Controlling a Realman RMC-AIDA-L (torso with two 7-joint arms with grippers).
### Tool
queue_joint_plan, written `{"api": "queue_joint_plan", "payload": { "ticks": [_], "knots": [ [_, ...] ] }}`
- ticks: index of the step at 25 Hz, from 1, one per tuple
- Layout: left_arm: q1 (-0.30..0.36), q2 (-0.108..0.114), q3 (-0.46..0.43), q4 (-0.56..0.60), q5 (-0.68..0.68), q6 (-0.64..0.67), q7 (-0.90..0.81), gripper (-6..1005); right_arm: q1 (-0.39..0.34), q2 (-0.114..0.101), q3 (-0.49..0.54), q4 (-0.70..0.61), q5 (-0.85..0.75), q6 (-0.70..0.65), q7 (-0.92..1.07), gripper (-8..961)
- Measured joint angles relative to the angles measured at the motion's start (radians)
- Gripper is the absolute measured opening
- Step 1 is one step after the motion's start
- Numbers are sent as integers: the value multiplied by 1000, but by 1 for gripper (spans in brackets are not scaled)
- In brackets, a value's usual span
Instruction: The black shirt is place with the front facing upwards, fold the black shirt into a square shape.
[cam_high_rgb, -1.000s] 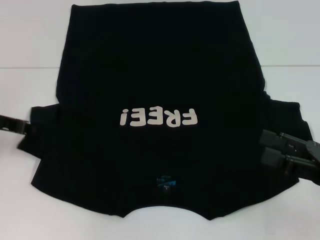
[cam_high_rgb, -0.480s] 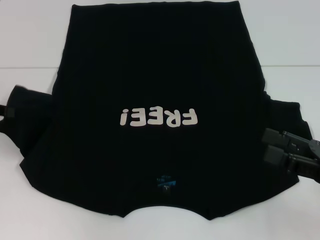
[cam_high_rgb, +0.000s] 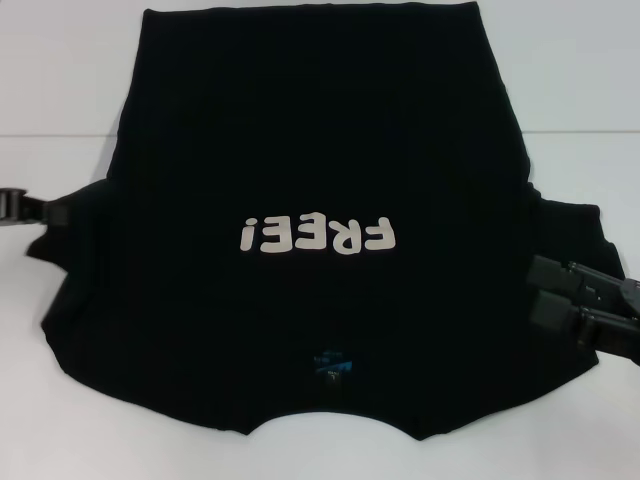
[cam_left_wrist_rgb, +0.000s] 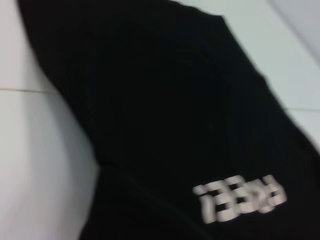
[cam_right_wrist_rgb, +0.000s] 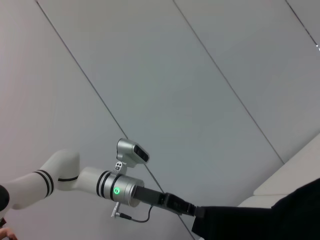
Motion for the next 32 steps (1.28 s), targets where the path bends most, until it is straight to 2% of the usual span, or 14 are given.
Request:
{"api": "queue_joint_plan", "payload": {
  "ticks": [4, 10, 16, 20, 25, 29, 32],
  "knots": [
    [-13, -7, 7, -64, -75, 34, -28, 6, -7, -1, 0, 0, 0, -1, -8, 929],
    [-24, -75, 37, -94, -92, 0, -29, 6, -20, -2, 0, 0, 0, -2, -21, 929],
    [-25, -111, 113, -111, -99, -36, -76, 7, -26, -1, 0, 0, 0, -3, -23, 929],
    [-24, -125, 114, -139, -157, -36, -77, 7, -27, 1, 0, 0, -1, -3, -24, 929],
    [-19, -136, 119, -152, -277, -25, -45, 82, -28, 3, -3, 0, -3, -3, -25, 929],
    [-13, -138, 115, -164, -350, 4, -4, 217, -34, 5, -2, 0, -3, -3, -25, 929],
    [4, -130, 118, -170, -423, 54, 55, 322, -36, 7, -1, 0, -2, -3, -26, 929]
  ]
}}
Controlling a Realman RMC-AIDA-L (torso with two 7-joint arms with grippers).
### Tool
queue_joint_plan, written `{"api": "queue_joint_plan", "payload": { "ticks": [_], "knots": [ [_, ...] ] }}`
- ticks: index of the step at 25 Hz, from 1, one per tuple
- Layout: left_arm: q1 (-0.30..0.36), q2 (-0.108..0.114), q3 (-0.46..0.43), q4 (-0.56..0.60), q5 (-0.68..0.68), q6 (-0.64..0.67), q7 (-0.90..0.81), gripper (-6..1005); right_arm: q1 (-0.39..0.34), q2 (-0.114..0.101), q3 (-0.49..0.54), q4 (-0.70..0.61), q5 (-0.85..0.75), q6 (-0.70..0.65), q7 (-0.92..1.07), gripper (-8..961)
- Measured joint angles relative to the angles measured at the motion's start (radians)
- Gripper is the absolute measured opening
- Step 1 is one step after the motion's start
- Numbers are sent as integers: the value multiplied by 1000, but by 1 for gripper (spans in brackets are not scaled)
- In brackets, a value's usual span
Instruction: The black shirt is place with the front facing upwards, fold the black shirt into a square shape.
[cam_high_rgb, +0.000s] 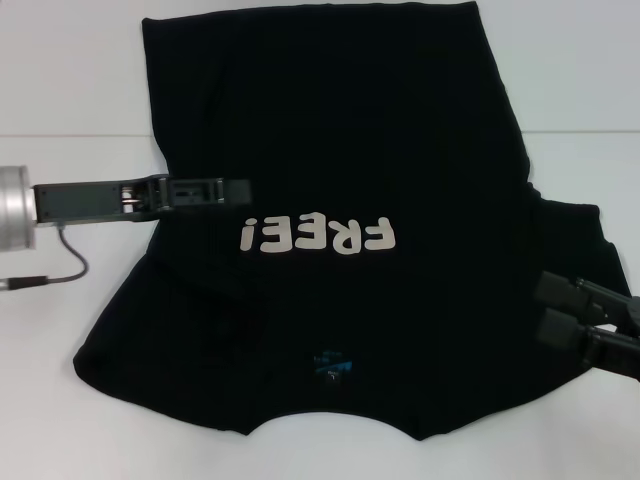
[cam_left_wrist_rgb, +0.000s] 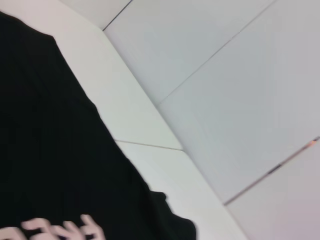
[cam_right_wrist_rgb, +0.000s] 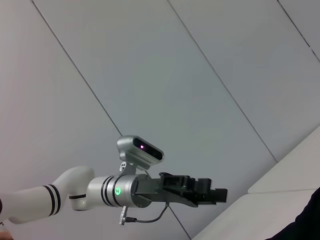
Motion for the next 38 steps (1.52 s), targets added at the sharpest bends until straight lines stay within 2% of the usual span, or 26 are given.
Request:
{"api": "queue_joint_plan", "payload": {
  "ticks": [4, 6, 8, 10, 13, 16, 21, 28, 38],
  "knots": [
    [38, 31, 3, 23, 9, -18, 2, 469, 0, -1, 14, 3, 5, -9, 0, 929],
    [53, 53, 4, 24, 25, -30, -4, 467, 1, -7, 34, 8, 17, -26, 5, 929],
    [60, 66, 5, 26, 61, -39, -13, 464, 4, -18, 65, 11, 42, -49, 38, 929],
    [59, 70, 5, 34, 109, -56, -22, 462, 6, -36, 89, 8, 71, -60, 95, 929],
    [37, 70, 15, 36, 203, -130, -30, 460, 6, -74, 105, 10, 118, -62, 177, 929],
    [15, 63, 64, 21, 247, -221, -32, 460, 7, -90, 118, 14, 158, -62, 226, 929],
    [-22, 52, 166, -20, 255, -344, -53, 460, 14, -85, 125, 14, 179, -58, 249, 929],
    [-57, 38, 264, -46, 265, -453, -83, 461, 14, -69, 116, 14, 173, -55, 240, 929],
    [-63, 35, 288, -43, 314, -558, -99, 461, 11, -55, 104, 11, 167, -44, 235, 927]
  ]
}}
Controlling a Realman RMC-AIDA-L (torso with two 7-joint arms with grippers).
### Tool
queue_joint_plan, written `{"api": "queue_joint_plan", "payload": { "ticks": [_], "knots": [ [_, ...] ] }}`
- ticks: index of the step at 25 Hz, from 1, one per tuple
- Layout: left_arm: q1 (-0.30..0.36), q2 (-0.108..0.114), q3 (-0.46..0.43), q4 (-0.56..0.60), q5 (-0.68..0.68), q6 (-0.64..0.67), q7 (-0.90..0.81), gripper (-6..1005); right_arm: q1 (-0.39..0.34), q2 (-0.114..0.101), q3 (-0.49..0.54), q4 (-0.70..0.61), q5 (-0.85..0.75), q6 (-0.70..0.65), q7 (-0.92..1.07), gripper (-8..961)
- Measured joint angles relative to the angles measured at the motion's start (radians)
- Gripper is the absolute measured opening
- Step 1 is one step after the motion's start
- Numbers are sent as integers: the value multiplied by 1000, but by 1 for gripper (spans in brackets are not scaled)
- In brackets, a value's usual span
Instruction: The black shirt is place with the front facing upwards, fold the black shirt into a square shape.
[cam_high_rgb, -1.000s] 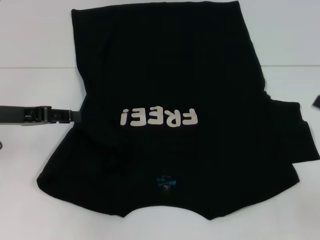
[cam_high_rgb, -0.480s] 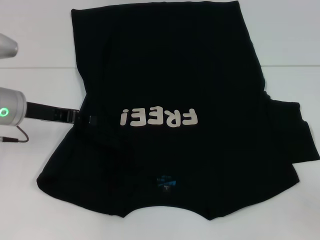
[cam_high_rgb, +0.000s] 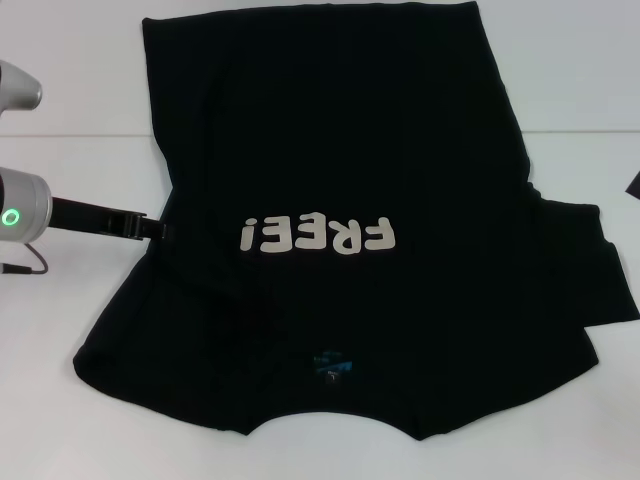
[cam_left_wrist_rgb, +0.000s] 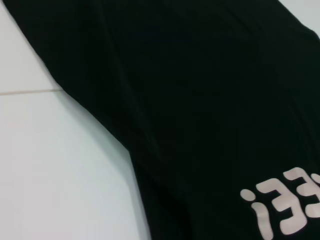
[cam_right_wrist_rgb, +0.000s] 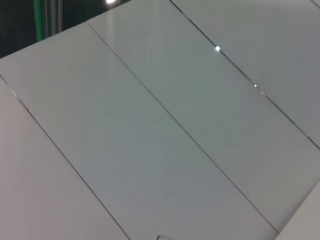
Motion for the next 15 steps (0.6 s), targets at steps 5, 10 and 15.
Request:
{"api": "queue_joint_plan", "payload": {
  "ticks": [5, 10, 15],
  "knots": [
    [-11, -4, 1, -13, 60, -12, -10, 462, 10, 3, -3, 2, -5, 3, -1, 926],
    [-16, -12, 1, -16, 69, -19, -10, 462, 15, 3, -3, 2, -5, 7, -1, 924],
    [-32, -14, 1, -27, 70, -7, -12, 460, 17, 3, -3, 1, -4, 23, -2, 924]
  ]
}}
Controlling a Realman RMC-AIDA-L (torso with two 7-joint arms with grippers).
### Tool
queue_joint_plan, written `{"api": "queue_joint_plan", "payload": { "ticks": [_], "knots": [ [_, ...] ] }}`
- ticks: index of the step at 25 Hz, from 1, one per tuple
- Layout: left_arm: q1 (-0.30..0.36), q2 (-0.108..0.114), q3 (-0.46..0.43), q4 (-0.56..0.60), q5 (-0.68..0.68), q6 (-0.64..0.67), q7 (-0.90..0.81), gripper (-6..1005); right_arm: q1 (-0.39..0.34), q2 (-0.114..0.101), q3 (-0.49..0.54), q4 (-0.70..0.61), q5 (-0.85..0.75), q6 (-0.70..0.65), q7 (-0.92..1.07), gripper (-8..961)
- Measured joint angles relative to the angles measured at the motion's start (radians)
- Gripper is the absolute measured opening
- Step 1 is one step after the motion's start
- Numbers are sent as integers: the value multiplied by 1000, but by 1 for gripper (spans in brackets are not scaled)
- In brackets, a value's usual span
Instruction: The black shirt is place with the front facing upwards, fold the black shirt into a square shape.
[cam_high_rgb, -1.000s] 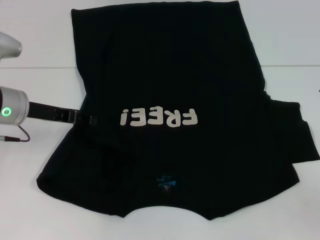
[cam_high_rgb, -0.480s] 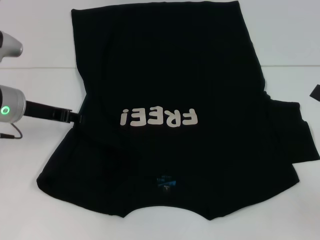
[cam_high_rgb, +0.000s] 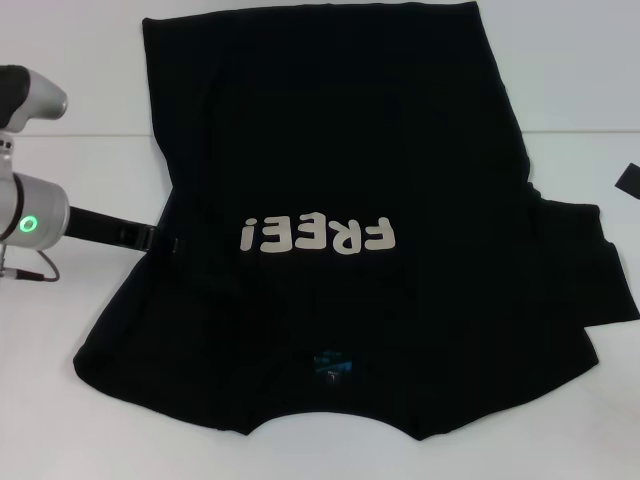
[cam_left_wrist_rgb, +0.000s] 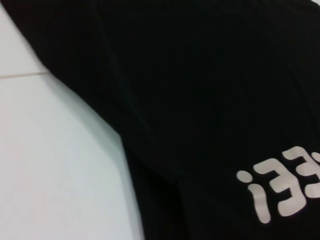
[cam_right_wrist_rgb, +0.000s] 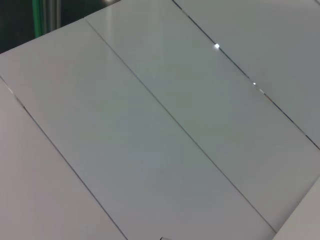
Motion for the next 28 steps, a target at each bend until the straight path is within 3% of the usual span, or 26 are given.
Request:
{"api": "queue_joint_plan", "payload": {
  "ticks": [15, 18, 22, 25, 28],
  "knots": [
    [-24, -1, -4, -28, 3, 1, -11, 392, 0, 0, 0, 2, 0, 25, -20, 924],
    [-40, -16, -2, -34, 4, -2, -8, 378, 0, 0, 0, 2, 0, 25, -21, 924],
    [-56, -52, 1, -28, 7, -24, 15, 360, 0, 0, 0, 2, 0, 28, -26, 924],
    [-58, -68, 1, -13, -5, -30, 27, 164, -1, 0, 0, 2, 0, 28, -32, 924],
    [-58, -69, -2, -11, -36, -18, 43, 112, -5, 0, 0, 2, 0, 28, -37, 924]
  ]
}}
